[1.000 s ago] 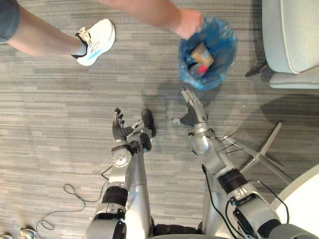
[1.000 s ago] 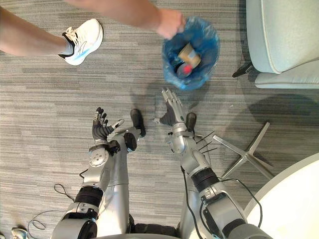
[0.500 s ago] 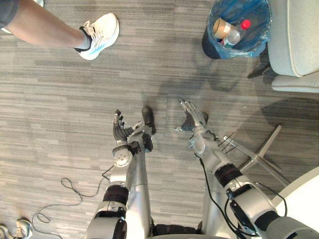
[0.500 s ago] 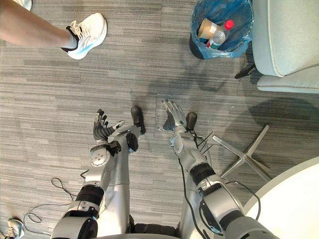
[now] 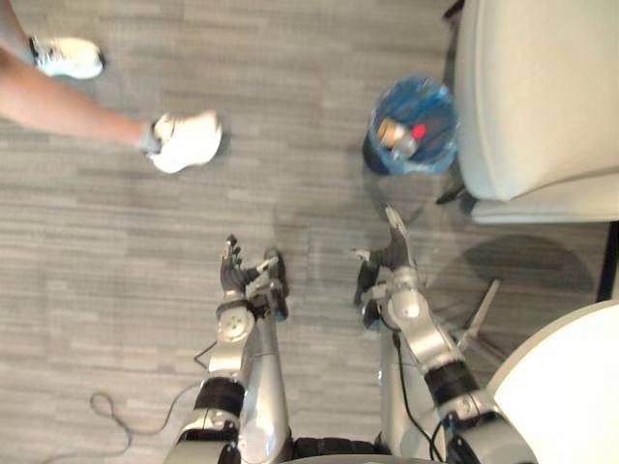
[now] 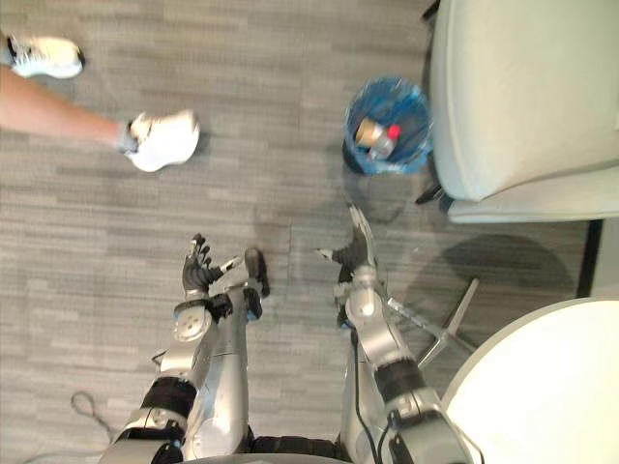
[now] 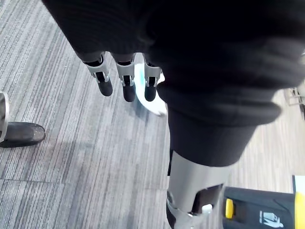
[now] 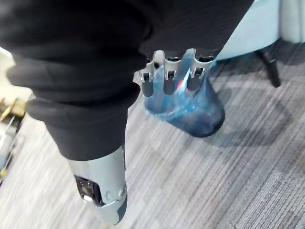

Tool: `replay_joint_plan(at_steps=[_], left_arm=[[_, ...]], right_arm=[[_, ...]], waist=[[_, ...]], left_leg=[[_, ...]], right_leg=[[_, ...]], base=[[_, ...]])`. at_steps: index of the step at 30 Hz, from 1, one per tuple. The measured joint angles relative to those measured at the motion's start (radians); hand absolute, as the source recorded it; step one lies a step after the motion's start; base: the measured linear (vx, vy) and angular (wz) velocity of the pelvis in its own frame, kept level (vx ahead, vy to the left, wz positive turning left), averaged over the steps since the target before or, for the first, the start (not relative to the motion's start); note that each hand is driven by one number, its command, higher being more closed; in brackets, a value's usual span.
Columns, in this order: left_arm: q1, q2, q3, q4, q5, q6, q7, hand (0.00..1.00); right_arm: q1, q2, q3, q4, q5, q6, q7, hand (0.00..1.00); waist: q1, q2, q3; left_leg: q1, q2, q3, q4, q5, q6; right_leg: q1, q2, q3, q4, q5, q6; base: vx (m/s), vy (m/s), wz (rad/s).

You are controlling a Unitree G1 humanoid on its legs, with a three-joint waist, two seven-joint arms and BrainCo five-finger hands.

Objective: Gather rubbish on tea table into small bin, then transfer packed bag to large trash can.

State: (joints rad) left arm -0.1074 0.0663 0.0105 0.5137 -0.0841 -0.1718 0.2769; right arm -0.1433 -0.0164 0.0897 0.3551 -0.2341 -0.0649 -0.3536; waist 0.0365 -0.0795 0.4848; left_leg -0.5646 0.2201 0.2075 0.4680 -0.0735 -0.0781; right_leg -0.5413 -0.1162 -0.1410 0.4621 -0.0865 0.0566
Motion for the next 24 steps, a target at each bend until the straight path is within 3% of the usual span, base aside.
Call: replay_joint_plan(at_steps=[2, 5, 8, 14, 15, 16, 18, 21, 23, 24], left_arm=[[0.049, 0.024, -0.017, 0.057, 0.018, 0.010, -0.025, 0.00], [0.092, 0.035, -0.019, 0.153, 0.027, 0.016, -0.064, 0.00], [0.116, 0.057, -0.018, 0.210, 0.062, 0.022, -0.099, 0.00], [0.136, 0.081, -0.004, 0.302, 0.098, 0.034, -0.124, 0.00], [0.141, 0.077, -0.002, 0.312, 0.098, 0.036, -0.124, 0.00], [0.152, 0.076, -0.002, 0.324, 0.098, 0.038, -0.124, 0.00], [0.159, 0.070, -0.006, 0.348, 0.102, 0.039, -0.129, 0.00], [0.165, 0.045, -0.006, 0.382, 0.137, 0.048, -0.147, 0.00], [0.189, 0.036, 0.004, 0.382, 0.137, 0.050, -0.148, 0.00], [0.201, 0.035, 0.004, 0.383, 0.137, 0.052, -0.148, 0.00]], right_arm=[[0.080, 0.008, -0.045, 0.048, 0.075, -0.010, 0.030, 0.00], [0.116, 0.004, -0.099, 0.190, 0.137, -0.014, 0.070, 0.00], [0.144, -0.013, -0.137, 0.309, 0.173, -0.015, 0.112, 0.00], [0.152, -0.015, -0.173, 0.455, 0.201, -0.015, 0.152, 0.00], [0.154, -0.016, -0.173, 0.466, 0.210, -0.014, 0.159, 0.00], [0.155, -0.016, -0.173, 0.466, 0.225, -0.013, 0.161, 0.00], [0.180, -0.017, -0.176, 0.466, 0.224, -0.014, 0.162, 0.00], [0.236, -0.020, -0.214, 0.466, 0.223, -0.013, 0.163, 0.00], [0.262, -0.025, -0.205, 0.456, 0.228, -0.016, 0.184, 0.00], [0.260, -0.021, -0.189, 0.456, 0.223, -0.015, 0.185, 0.00]], waist=[[-0.009, -0.015, -0.072], [-0.035, -0.012, -0.172], [-0.050, -0.001, -0.229], [-0.051, 0.007, -0.258], [-0.057, 0.008, -0.259], [-0.076, 0.009, -0.259], [-0.079, 0.007, -0.263], [-0.098, 0.031, -0.289], [-0.100, 0.053, -0.301], [-0.098, 0.063, -0.301]], left_leg=[[0.086, -0.012, 0.011, -0.067, 0.016, -0.004], [0.179, -0.031, 0.037, -0.153, 0.032, -0.003], [0.273, -0.046, 0.061, -0.213, 0.033, -0.002], [0.393, -0.028, 0.160, -0.241, 0.000, -0.022], [0.411, -0.018, 0.186, -0.246, -0.014, -0.029], [0.435, -0.020, 0.207, -0.261, -0.030, -0.038], [0.471, -0.028, 0.206, -0.285, -0.037, -0.051], [0.476, -0.002, 0.196, -0.282, -0.065, -0.093], [0.490, 0.064, 0.194, -0.227, -0.102, -0.150], [0.487, 0.099, 0.180, -0.141, -0.098, -0.145]], right_leg=[[0.093, 0.010, 0.005, -0.098, 0.030, 0.003], [0.196, 0.016, 0.011, -0.234, 0.077, 0.012], [0.297, 0.027, 0.037, -0.343, 0.118, 0.021], [0.319, 0.046, 0.140, -0.354, 0.138, 0.017], [0.307, 0.035, 0.088, -0.342, 0.129, 0.003], [0.303, -0.008, -0.046, -0.306, 0.094, -0.039], [0.310, -0.026, -0.092, -0.283, 0.088, -0.048], [0.317, 0.001, -0.111, -0.287, 0.076, -0.042], [0.347, 0.049, -0.114, -0.294, 0.051, -0.058], [0.371, 0.071, -0.109, -0.294, 0.037, -0.060]], base=[[0.24, 0.028, -0.10], [0.20, 0.027, -0.12], [0.19, 0.029, -0.29], [0.04, 0.014, -0.67], [-0.09, -0.026, -0.80], [-0.08, -0.015, -0.68], [0.00, 0.007, -0.61], [0.09, -0.071, -0.22], [0.21, -0.122, -0.33], [0.26, -0.140, -0.57]])
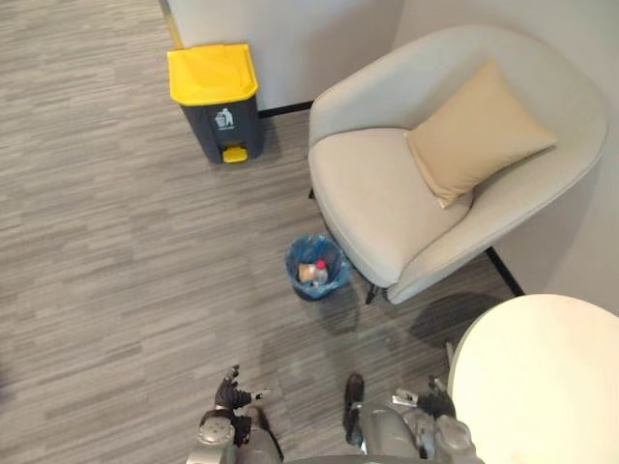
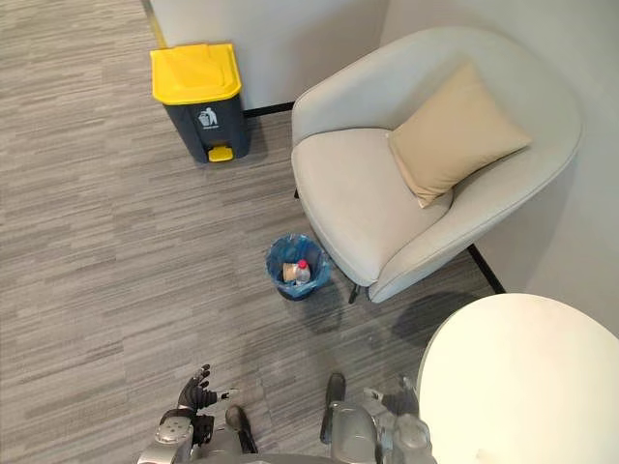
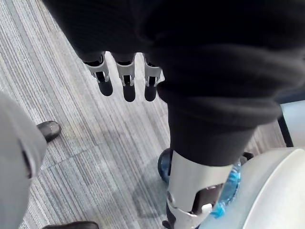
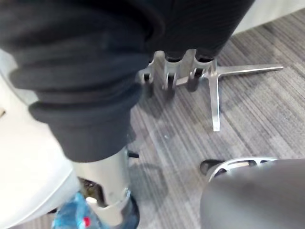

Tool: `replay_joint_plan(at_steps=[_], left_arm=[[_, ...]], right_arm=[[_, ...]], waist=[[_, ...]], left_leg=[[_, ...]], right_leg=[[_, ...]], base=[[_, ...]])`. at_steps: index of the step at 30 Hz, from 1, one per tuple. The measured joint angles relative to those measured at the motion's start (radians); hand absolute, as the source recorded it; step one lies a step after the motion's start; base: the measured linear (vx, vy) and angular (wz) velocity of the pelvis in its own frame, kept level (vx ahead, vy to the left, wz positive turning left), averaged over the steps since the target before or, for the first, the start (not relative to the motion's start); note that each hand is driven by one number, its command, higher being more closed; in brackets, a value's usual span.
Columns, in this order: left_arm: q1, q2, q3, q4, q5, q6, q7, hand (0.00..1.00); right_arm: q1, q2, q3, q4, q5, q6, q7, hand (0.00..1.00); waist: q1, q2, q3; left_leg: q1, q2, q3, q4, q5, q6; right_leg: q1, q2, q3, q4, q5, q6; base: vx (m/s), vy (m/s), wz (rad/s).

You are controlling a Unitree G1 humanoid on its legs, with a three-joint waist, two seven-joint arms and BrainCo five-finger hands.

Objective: Gather rubbish on tea table into small bin, then transfer packed bag to large trash can.

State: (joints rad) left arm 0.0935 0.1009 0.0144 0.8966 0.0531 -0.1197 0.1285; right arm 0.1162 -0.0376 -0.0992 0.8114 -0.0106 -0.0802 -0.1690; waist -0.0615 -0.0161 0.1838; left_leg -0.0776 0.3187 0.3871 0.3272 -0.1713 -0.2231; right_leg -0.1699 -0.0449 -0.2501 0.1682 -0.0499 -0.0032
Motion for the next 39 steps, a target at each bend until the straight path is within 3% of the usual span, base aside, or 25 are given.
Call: replay_joint_plan(at_steps=[1, 2, 3, 4, 5, 7, 8, 9, 10, 11, 12, 13, 14, 15, 18, 19, 22, 24, 25, 26, 29, 34, 35, 37, 39], left_arm=[[0.006, -0.004, 0.009, -0.002, 0.000, 0.003, -0.002, 0.00], [0.013, -0.016, 0.022, -0.018, -0.001, 0.003, -0.003, 0.00], [0.015, -0.019, 0.032, -0.029, -0.001, 0.000, -0.001, 0.00], [0.015, -0.017, 0.037, -0.042, -0.002, -0.001, 0.003, 0.00], [0.014, -0.023, 0.036, -0.045, -0.004, -0.008, 0.004, 0.00], [0.009, -0.031, 0.036, -0.046, -0.006, -0.013, 0.006, 0.00], [0.003, -0.038, 0.036, -0.049, -0.009, -0.015, 0.008, 0.00], [0.003, -0.038, 0.035, -0.051, -0.013, -0.015, 0.008, 0.00], [0.004, -0.040, 0.035, -0.052, -0.020, -0.015, 0.008, 0.00], [0.008, -0.047, 0.036, -0.051, -0.033, -0.016, 0.009, 0.00], [0.008, -0.048, 0.036, -0.051, -0.043, -0.016, 0.009, 0.00], [-0.001, -0.042, 0.037, -0.052, -0.044, -0.016, 0.011, 0.00], [-0.008, -0.023, 0.036, -0.053, -0.044, -0.017, 0.012, 0.00], [-0.008, -0.018, 0.035, -0.053, -0.044, -0.017, 0.012, 0.00], [0.001, -0.006, 0.034, -0.052, -0.044, -0.015, 0.027, 0.00], [0.001, 0.004, 0.029, -0.056, -0.044, -0.015, 0.028, 0.00], [-0.004, 0.037, 0.026, -0.084, -0.044, -0.017, 0.032, 0.00], [-0.009, 0.041, 0.022, -0.084, -0.042, -0.019, 0.037, 0.00], [-0.014, 0.038, 0.017, -0.078, -0.042, -0.018, 0.044, 0.00], [-0.014, 0.020, 0.009, -0.081, -0.041, -0.022, 0.047, 0.00], [-0.004, -0.007, -0.013, -0.064, -0.039, -0.023, 0.046, 0.00], [-0.034, -0.021, -0.027, -0.059, -0.033, -0.034, 0.046, 0.00], [-0.058, -0.020, -0.037, -0.064, -0.033, -0.042, 0.047, 0.00], [-0.097, -0.019, -0.054, -0.073, -0.037, -0.046, 0.049, 0.00], [-0.136, -0.022, -0.054, -0.085, -0.042, -0.046, 0.053, 0.00]], right_arm=[[0.001, 0.020, 0.000, 0.003, 0.000, 0.000, -0.002, 0.00], [0.004, 0.020, -0.001, 0.004, -0.001, 0.001, -0.003, 0.00], [0.004, 0.019, -0.001, 0.002, 0.000, 0.002, -0.001, 0.00], [-0.004, 0.018, -0.001, -0.001, 0.000, 0.002, -0.004, 0.00], [-0.014, 0.014, -0.002, 0.006, 0.000, 0.001, -0.006, 0.00], [-0.040, 0.000, -0.005, 0.008, 0.000, 0.001, -0.008, 0.00], [-0.052, -0.005, -0.006, 0.008, 0.000, 0.001, -0.010, 0.00], [-0.056, -0.005, -0.008, 0.008, 0.000, 0.001, -0.013, 0.00], [-0.060, -0.009, -0.009, 0.009, 0.000, 0.000, -0.025, 0.00], [-0.064, -0.018, -0.008, 0.011, 0.000, 0.000, -0.034, 0.00], [-0.066, -0.022, -0.008, 0.015, -0.001, 0.000, -0.037, 0.00], [-0.069, -0.014, 0.000, 0.020, -0.004, 0.000, -0.045, 0.00], [-0.070, -0.002, 0.005, 0.020, -0.035, 0.000, -0.044, 0.00], [-0.072, -0.001, 0.010, 0.020, -0.049, 0.000, -0.044, 0.00], [-0.087, -0.007, 0.069, 0.018, -0.122, 0.001, -0.043, 0.00], [-0.099, -0.006, 0.111, 0.013, -0.160, 0.001, -0.042, 0.00], [-0.132, -0.011, 0.147, -0.016, -0.223, -0.003, -0.043, 0.00], [-0.153, -0.016, 0.152, -0.036, -0.259, -0.004, -0.047, 0.00], [-0.163, -0.030, 0.165, -0.048, -0.278, -0.009, -0.047, 0.00], [-0.167, -0.045, 0.186, -0.052, -0.311, -0.013, -0.050, 0.00], [-0.174, -0.056, 0.260, -0.053, -0.413, -0.020, -0.049, 0.00], [-0.210, -0.067, 0.357, -0.052, -0.524, -0.022, -0.056, 0.00], [-0.238, -0.073, 0.378, -0.051, -0.547, -0.021, -0.068, 0.00], [-0.301, -0.101, 0.394, -0.041, -0.574, -0.021, -0.079, 0.00], [-0.382, -0.119, 0.407, -0.020, -0.600, -0.020, -0.092, 0.00]], waist=[[0.020, 0.005, 0.002], [0.031, 0.011, 0.005], [0.034, 0.000, -0.002], [0.049, -0.014, 0.004], [0.058, -0.008, 0.004], [0.064, -0.001, 0.007], [0.077, -0.002, 0.008], [0.081, -0.004, 0.009], [0.080, -0.001, 0.011], [0.087, 0.016, 0.011], [0.095, 0.023, 0.007], [0.108, -0.002, 0.009], [0.106, -0.033, 0.009], [0.106, -0.041, 0.009], [0.104, -0.045, 0.014], [0.103, -0.040, 0.015], [0.103, -0.032, 0.020], [0.105, -0.038, 0.020], [0.103, -0.030, 0.027], [0.107, -0.017, 0.028], [0.111, -0.013, 0.033], [0.115, -0.009, 0.071], [0.131, 0.004, 0.085], [0.131, 0.026, 0.128], [0.136, 0.051, 0.194]], left_leg=[[-0.056, 0.055, -0.053, 0.197, 0.020, 0.028], [-0.098, 0.076, -0.092, 0.325, 0.062, 0.052], [-0.128, 0.087, -0.122, 0.403, 0.107, 0.064], [-0.182, 0.078, -0.161, 0.495, 0.074, 0.060], [-0.217, 0.039, -0.173, 0.506, -0.001, 0.072], [-0.256, -0.023, -0.175, 0.422, -0.030, 0.098], [-0.269, -0.081, -0.185, 0.289, -0.028, 0.095], [-0.269, -0.106, -0.198, 0.226, -0.023, 0.091], [-0.260, -0.146, -0.226, 0.099, -0.009, 0.079], [-0.257, -0.169, -0.269, 0.023, 0.057, 0.111], [-0.253, -0.174, -0.283, 0.037, 0.094, 0.142], [-0.247, -0.187, -0.265, 0.080, 0.079, 0.191], [-0.232, -0.215, -0.242, 0.105, 0.022, 0.199], [-0.222, -0.225, -0.233, 0.110, 0.009, 0.208], [-0.141, -0.270, -0.200, 0.102, -0.033, 0.260], [-0.109, -0.275, -0.204, 0.084, -0.037, 0.265], [-0.079, -0.276, -0.247, 0.045, -0.034, 0.261], [-0.079, -0.289, -0.270, 0.051, -0.034, 0.261], [-0.079, -0.302, -0.294, 0.065, -0.036, 0.257], [-0.078, -0.297, -0.309, 0.060, -0.028, 0.243], [-0.063, -0.281, -0.315, 0.039, -0.020, 0.228], [-0.096, -0.272, -0.349, 0.095, -0.003, 0.201], [-0.122, -0.274, -0.363, 0.110, -0.001, 0.198], [-0.165, -0.281, -0.375, 0.129, 0.015, 0.173], [-0.193, -0.279, -0.387, 0.164, 0.018, 0.170]], right_leg=[[0.027, 0.024, 0.005, 0.025, -0.031, -0.006], [0.044, 0.029, 0.015, 0.040, -0.049, -0.020], [0.066, 0.031, 0.026, 0.043, -0.061, -0.024], [0.093, 0.025, 0.047, 0.044, -0.079, -0.028], [0.115, 0.013, 0.071, 0.035, -0.087, -0.032], [0.134, 0.001, 0.095, 0.011, -0.086, -0.028], [0.148, -0.008, 0.112, -0.004, -0.077, -0.013], [0.156, -0.012, 0.117, -0.011, -0.079, -0.010], [0.172, -0.013, 0.126, -0.023, -0.087, 0.009], [0.181, 0.000, 0.148, -0.011, -0.114, 0.043], [0.182, 0.000, 0.159, 0.002, -0.126, 0.053], [0.184, -0.021, 0.178, 0.035, -0.154, 0.079], [0.171, -0.062, 0.181, 0.106, -0.189, 0.105], [0.158, -0.074, 0.183, 0.152, -0.199, 0.114], [0.058, -0.138, 0.198, 0.442, -0.208, 0.141], [0.041, -0.132, 0.196, 0.462, -0.239, 0.132], [0.014, -0.081, 0.166, 0.357, -0.250, 0.117], [0.009, -0.073, 0.146, 0.224, -0.211, 0.084], [0.017, -0.077, 0.130, 0.182, -0.148, 0.075], [0.030, -0.071, 0.111, 0.166, -0.134, 0.061], [0.078, -0.055, 0.083, 0.119, -0.130, 0.055], [0.105, -0.049, 0.033, 0.124, -0.117, 0.035], [0.083, -0.051, 0.013, 0.136, -0.117, 0.034], [0.044, -0.065, -0.016, 0.179, -0.118, 0.034], [-0.052, -0.083, -0.023, 0.338, -0.142, 0.032]], base=[[0.26, -0.177, -0.49], [0.21, -0.182, -0.34], [0.19, -0.114, -0.21], [0.28, -0.040, -0.30], [0.22, -0.024, -0.37], [0.28, 0.039, -0.48], [0.25, 0.068, -0.48], [0.28, 0.136, -0.42], [0.30, 0.186, -0.45], [0.36, 0.246, -0.53], [0.32, 0.260, -0.64], [0.33, 0.255, -0.46], [0.32, 0.242, -0.33], [0.31, 0.226, -0.17], [0.35, 0.213, -0.03], [0.30, 0.098, 0.19], [0.26, 0.004, 0.45], [0.20, -0.082, 0.54], [0.21, -0.097, 0.61], [0.24, -0.118, 0.48], [0.20, -0.122, 0.18], [0.08, -0.059, 0.25], [0.03, -0.028, 0.49], [0.00, -0.002, 0.59], [-0.08, -0.003, 0.33]])
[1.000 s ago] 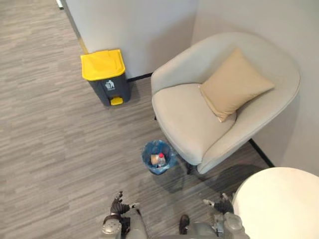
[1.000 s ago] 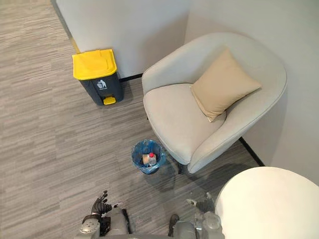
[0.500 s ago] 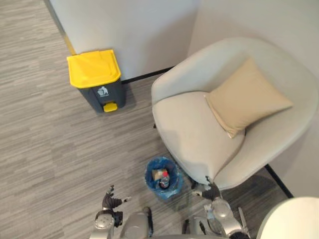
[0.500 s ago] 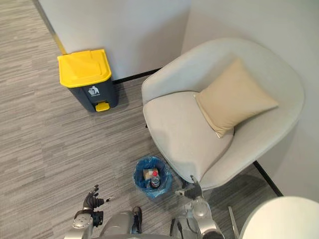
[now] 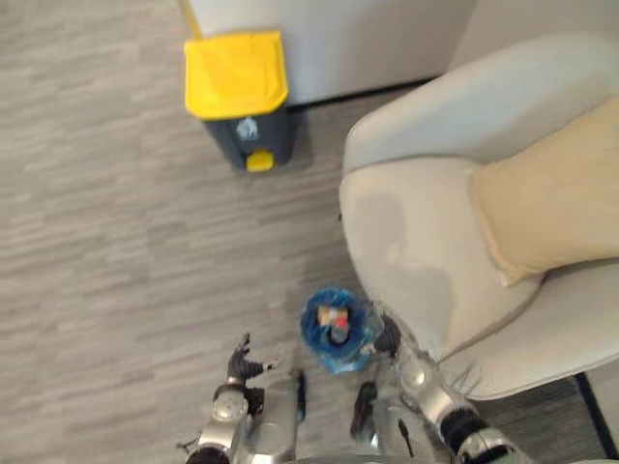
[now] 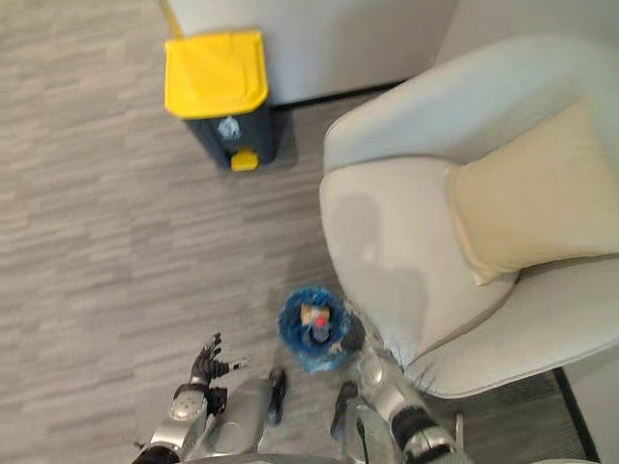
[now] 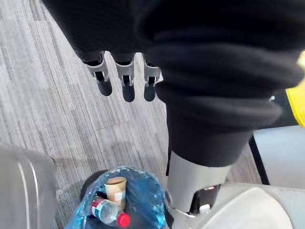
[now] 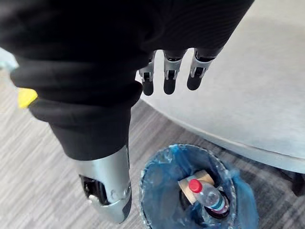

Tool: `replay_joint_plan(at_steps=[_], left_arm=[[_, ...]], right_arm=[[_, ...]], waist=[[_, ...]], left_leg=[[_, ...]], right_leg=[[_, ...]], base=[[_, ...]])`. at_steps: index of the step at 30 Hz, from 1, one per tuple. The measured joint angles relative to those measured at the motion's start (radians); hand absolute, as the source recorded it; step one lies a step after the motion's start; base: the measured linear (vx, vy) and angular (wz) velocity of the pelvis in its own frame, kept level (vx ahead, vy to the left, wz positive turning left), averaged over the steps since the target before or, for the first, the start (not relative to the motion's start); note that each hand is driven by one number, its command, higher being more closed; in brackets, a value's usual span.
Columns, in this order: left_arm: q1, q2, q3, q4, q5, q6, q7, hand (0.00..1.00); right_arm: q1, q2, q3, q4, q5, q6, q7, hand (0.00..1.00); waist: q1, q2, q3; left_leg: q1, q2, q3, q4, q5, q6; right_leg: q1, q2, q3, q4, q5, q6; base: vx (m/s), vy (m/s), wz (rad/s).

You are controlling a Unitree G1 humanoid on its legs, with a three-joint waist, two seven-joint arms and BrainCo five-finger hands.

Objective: Gather rubbish on tea table into small bin, then transfer packed bag to large trash can.

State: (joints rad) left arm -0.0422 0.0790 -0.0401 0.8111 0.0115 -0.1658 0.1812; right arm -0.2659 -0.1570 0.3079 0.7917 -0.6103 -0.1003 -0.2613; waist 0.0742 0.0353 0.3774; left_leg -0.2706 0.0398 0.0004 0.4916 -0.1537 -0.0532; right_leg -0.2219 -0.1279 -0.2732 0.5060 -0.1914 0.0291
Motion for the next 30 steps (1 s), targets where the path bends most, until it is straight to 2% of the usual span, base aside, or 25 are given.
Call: replay_joint_plan(at_steps=[1, 2, 3, 4, 5, 7, 9, 14, 18, 20, 23, 24, 27, 30], left_arm=[[-0.020, -0.002, 0.002, -0.006, -0.002, 0.000, 0.002, 0.00], [-0.031, 0.001, 0.007, -0.009, -0.003, 0.000, 0.006, 0.00], [-0.050, 0.012, 0.014, -0.033, -0.006, 0.000, 0.021, 0.00], [-0.060, 0.012, 0.020, -0.053, -0.011, -0.001, 0.030, 0.00], [-0.089, 0.003, 0.033, -0.067, -0.019, -0.007, 0.042, 0.00], [-0.141, -0.007, 0.027, -0.068, -0.029, -0.012, 0.043, 0.00], [-0.201, -0.024, 0.035, -0.074, -0.042, -0.020, 0.051, 0.00], [-0.332, -0.035, 0.093, -0.090, -0.053, -0.039, 0.085, 0.00], [-0.386, -0.040, 0.093, -0.119, -0.081, -0.045, 0.093, 0.00], [-0.401, -0.040, 0.095, -0.143, -0.084, -0.054, 0.108, 0.00], [-0.413, -0.034, 0.109, -0.173, -0.088, -0.075, 0.111, 0.00], [-0.413, -0.034, 0.113, -0.187, -0.089, -0.085, 0.111, 0.00], [-0.418, -0.021, 0.122, -0.211, -0.092, -0.095, 0.117, 0.00], [-0.444, -0.011, 0.131, -0.214, -0.099, -0.106, 0.128, 0.00]], right_arm=[[-0.041, 0.000, 0.010, 0.002, -0.013, 0.001, -0.007, 0.00], [-0.061, 0.002, 0.016, 0.002, -0.023, 0.002, -0.011, 0.00], [-0.089, 0.013, 0.028, 0.001, -0.036, 0.010, -0.022, 0.00], [-0.115, 0.023, 0.030, 0.001, -0.051, 0.017, -0.022, 0.00], [-0.147, 0.032, 0.030, -0.009, -0.067, 0.026, -0.030, 0.00], [-0.177, 0.033, 0.030, -0.023, -0.068, 0.038, -0.032, 0.00], [-0.212, 0.026, 0.026, -0.033, -0.068, 0.053, -0.047, 0.00], [-0.339, 0.021, 0.028, -0.075, -0.072, 0.068, -0.067, 0.00], [-0.408, 0.011, 0.029, -0.075, -0.078, 0.069, -0.067, 0.00], [-0.421, 0.007, 0.030, -0.073, -0.100, 0.073, -0.067, 0.00], [-0.423, 0.006, 0.057, -0.068, -0.107, 0.079, -0.067, 0.00], [-0.425, 0.007, 0.069, -0.063, -0.108, 0.079, -0.067, 1.00], [-0.435, 0.008, 0.098, -0.054, -0.118, 0.081, -0.067, 1.00], [-0.468, 0.008, 0.132, -0.022, -0.150, 0.082, -0.065, 1.00]], waist=[[0.001, 0.001, 0.029], [0.002, -0.001, 0.039], [0.008, -0.018, 0.049], [0.015, -0.004, 0.059], [0.019, 0.007, 0.076], [0.011, 0.001, 0.110], [-0.008, -0.009, 0.128], [-0.006, -0.015, 0.152], [-0.007, -0.016, 0.158], [-0.003, -0.017, 0.159], [-0.005, -0.017, 0.159], [-0.003, -0.017, 0.159], [-0.002, -0.017, 0.159], [0.000, -0.018, 0.160]], left_leg=[[-0.038, -0.001, 0.007, 0.046, -0.001, -0.001], [-0.076, -0.002, 0.013, 0.088, -0.003, -0.001], [-0.148, 0.000, 0.040, 0.184, -0.038, -0.008], [-0.196, 0.027, 0.041, 0.251, -0.091, -0.005], [-0.262, 0.061, 0.043, 0.302, -0.133, -0.008], [-0.312, 0.065, 0.052, 0.335, -0.138, -0.006], [-0.410, 0.072, 0.061, 0.405, -0.154, 0.009], [-0.652, 0.134, 0.100, 0.578, -0.229, 0.018], [-0.808, 0.139, 0.099, 0.638, -0.268, 0.037], [-0.902, 0.143, 0.094, 0.687, -0.278, 0.044], [-0.971, 0.146, 0.097, 0.718, -0.278, 0.047], [-0.991, 0.150, 0.102, 0.716, -0.271, 0.047], [-1.033, 0.152, 0.105, 0.714, -0.256, 0.048], [-1.076, 0.151, 0.101, 0.715, -0.237, 0.047]], right_leg=[[-0.063, -0.012, 0.021, 0.066, -0.056, 0.003], [-0.101, -0.016, 0.035, 0.068, -0.065, -0.002], [-0.180, -0.026, 0.056, 0.081, -0.039, -0.016], [-0.226, -0.010, 0.057, 0.141, -0.071, -0.027], [-0.311, 0.010, 0.057, 0.214, -0.076, -0.028], [-0.377, 0.002, 0.062, 0.276, -0.078, -0.029], [-0.500, 0.000, 0.085, 0.373, -0.080, -0.028], [-0.774, 0.026, 0.117, 0.525, -0.083, -0.030], [-0.928, 0.029, 0.125, 0.569, -0.100, -0.044], [-1.013, 0.029, 0.131, 0.603, -0.107, -0.037], [-1.078, 0.022, 0.135, 0.626, -0.105, -0.029], [-1.100, 0.021, 0.137, 0.624, -0.102, -0.024], [-1.140, 0.019, 0.137, 0.624, -0.094, -0.018], [-1.183, 0.017, 0.133, 0.627, -0.076, -0.041]], base=[[-0.11, -0.029, 0.16], [-0.15, -0.080, 0.13], [-0.14, -0.101, -0.11], [-0.13, -0.103, -0.47], [-0.10, -0.063, -0.50], [-0.09, -0.038, -0.15], [-0.12, -0.030, -0.10], [-0.14, -0.005, -0.39], [-0.18, -0.019, -0.08], [-0.22, -0.028, 0.01], [-0.25, -0.014, 0.02], [-0.18, -0.006, 0.00], [-0.12, -0.017, 0.05], [-0.07, -0.015, 0.07]])
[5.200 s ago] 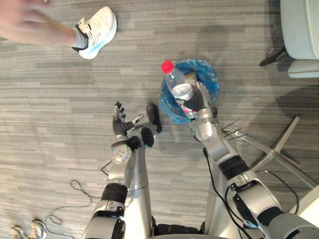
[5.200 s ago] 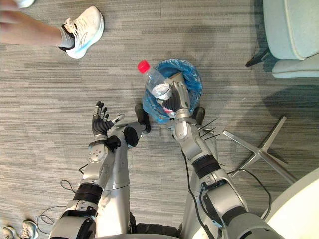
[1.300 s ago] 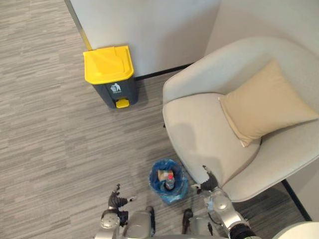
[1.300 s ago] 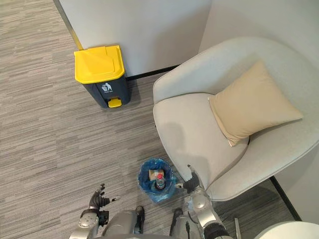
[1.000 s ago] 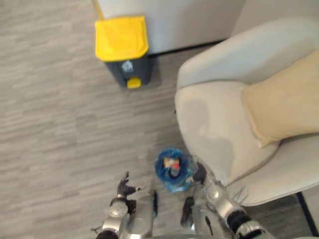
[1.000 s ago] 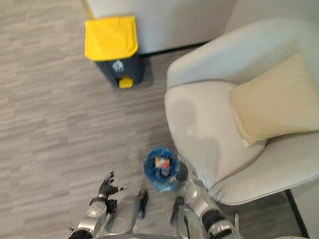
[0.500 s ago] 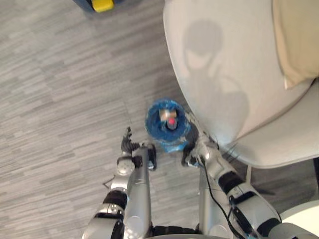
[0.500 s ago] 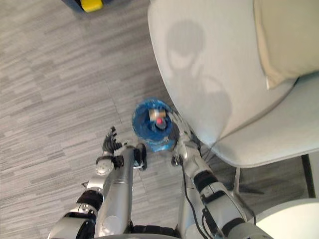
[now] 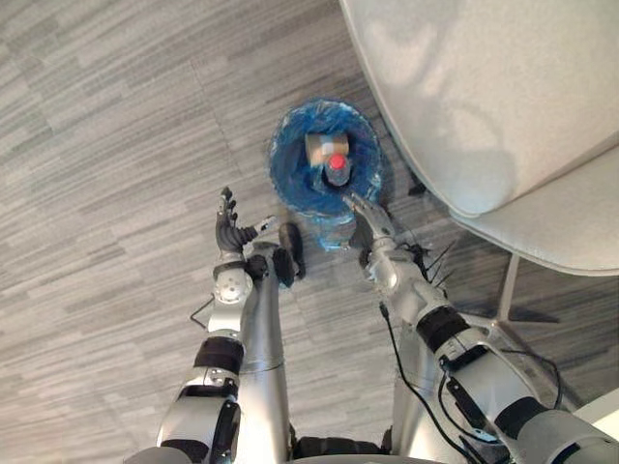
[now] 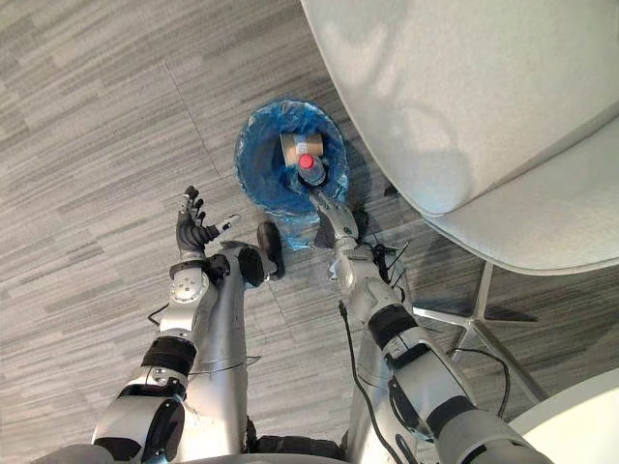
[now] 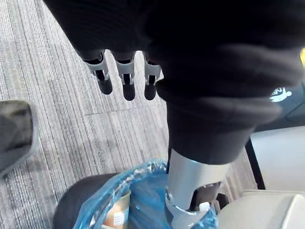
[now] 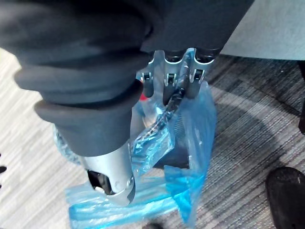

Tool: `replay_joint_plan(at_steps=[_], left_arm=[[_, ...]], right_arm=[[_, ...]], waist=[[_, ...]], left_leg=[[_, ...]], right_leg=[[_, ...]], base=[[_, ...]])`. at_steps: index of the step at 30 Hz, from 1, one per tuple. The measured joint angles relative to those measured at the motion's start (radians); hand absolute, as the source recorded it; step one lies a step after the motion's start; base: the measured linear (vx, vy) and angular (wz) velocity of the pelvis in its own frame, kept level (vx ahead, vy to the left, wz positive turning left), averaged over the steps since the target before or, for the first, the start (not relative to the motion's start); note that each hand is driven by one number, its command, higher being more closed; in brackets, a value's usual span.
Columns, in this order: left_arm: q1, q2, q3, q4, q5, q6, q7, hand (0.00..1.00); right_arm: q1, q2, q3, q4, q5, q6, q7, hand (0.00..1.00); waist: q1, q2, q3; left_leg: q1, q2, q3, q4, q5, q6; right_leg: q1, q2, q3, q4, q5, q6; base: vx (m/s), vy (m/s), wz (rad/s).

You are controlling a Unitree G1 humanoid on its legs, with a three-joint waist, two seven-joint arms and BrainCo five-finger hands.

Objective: Gather rubbish on tea table into small bin, then transfer packed bag to large trash can.

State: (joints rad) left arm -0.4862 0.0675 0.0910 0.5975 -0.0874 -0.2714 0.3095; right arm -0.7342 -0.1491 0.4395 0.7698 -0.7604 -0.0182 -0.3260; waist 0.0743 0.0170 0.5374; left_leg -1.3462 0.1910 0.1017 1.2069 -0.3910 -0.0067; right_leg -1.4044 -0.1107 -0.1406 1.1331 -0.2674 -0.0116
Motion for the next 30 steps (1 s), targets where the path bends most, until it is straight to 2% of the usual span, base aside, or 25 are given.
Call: replay_joint_plan(at_steps=[2, 9, 12, 15, 18, 19, 24, 30], left_arm=[[-0.007, 0.001, 0.000, 0.000, 0.000, -0.001, 0.000, 0.00], [-0.008, -0.001, -0.001, -0.001, -0.004, -0.002, -0.001, 0.00], [-0.008, -0.002, 0.000, -0.001, -0.010, 0.000, -0.002, 0.00], [-0.006, -0.005, 0.000, 0.000, -0.010, 0.010, -0.004, 0.00], [0.011, -0.005, 0.001, 0.000, -0.010, 0.022, -0.005, 0.00], [0.020, -0.005, 0.003, -0.001, -0.010, 0.023, -0.005, 0.00], [0.046, -0.005, 0.025, 0.001, -0.010, 0.026, -0.006, 0.00], [0.046, -0.005, 0.032, 0.011, -0.010, 0.023, -0.004, 0.00]], right_arm=[[-0.020, -0.001, 0.001, 0.001, 0.004, 0.000, 0.002, 1.00], [-0.042, -0.021, 0.000, -0.018, 0.062, -0.010, -0.002, 1.00], [-0.032, -0.036, -0.002, -0.062, 0.095, -0.012, -0.002, 1.00], [0.002, -0.045, -0.023, -0.123, 0.128, -0.018, -0.002, 1.00], [0.023, -0.043, -0.041, -0.164, 0.144, -0.027, -0.002, 1.00], [0.031, -0.046, -0.042, -0.182, 0.150, -0.034, -0.002, 0.00], [0.046, -0.046, -0.047, -0.211, 0.155, -0.049, -0.003, 0.00], [0.047, -0.055, -0.045, -0.196, 0.036, -0.039, -0.006, 0.00]], waist=[[0.001, 0.000, 0.000], [0.004, 0.000, 0.000], [0.007, 0.000, 0.000], [0.023, 0.000, 0.000], [0.023, 0.000, 0.000], [0.022, 0.000, 0.000], [0.024, -0.001, 0.000], [0.024, -0.001, 0.000]], left_leg=[[-0.009, 0.000, -0.003, 0.001, 0.005, 0.001], [-0.008, 0.000, -0.015, -0.001, 0.004, 0.001], [-0.005, 0.000, -0.024, -0.002, 0.007, -0.003], [0.012, -0.002, -0.028, -0.015, 0.018, -0.003], [0.038, -0.014, -0.034, -0.045, 0.033, -0.007], [0.048, -0.017, -0.036, -0.060, 0.042, -0.008], [0.080, -0.019, -0.039, -0.099, 0.055, -0.018], [0.081, -0.020, -0.053, -0.127, 0.067, -0.032]], right_leg=[[-0.010, 0.000, -0.002, 0.006, 0.008, -0.014], [-0.008, 0.000, -0.008, 0.015, 0.006, -0.010], [0.005, -0.003, -0.020, 0.006, 0.005, -0.009], [0.028, -0.007, -0.030, -0.007, 0.003, -0.007], [0.060, -0.014, -0.040, -0.031, 0.004, -0.008], [0.073, -0.015, -0.044, -0.044, 0.005, -0.010], [0.104, -0.014, -0.054, -0.074, 0.010, -0.016], [0.108, -0.013, -0.072, -0.090, 0.015, -0.027]], base=[[-0.03, -0.005, 0.06], [-0.03, 0.006, 0.04], [-0.06, 0.022, 0.00], [-0.07, 0.017, 0.08], [-0.06, 0.012, 0.13], [-0.06, 0.006, 0.11], [-0.04, 0.002, 0.04], [-0.02, 0.001, 0.04]])
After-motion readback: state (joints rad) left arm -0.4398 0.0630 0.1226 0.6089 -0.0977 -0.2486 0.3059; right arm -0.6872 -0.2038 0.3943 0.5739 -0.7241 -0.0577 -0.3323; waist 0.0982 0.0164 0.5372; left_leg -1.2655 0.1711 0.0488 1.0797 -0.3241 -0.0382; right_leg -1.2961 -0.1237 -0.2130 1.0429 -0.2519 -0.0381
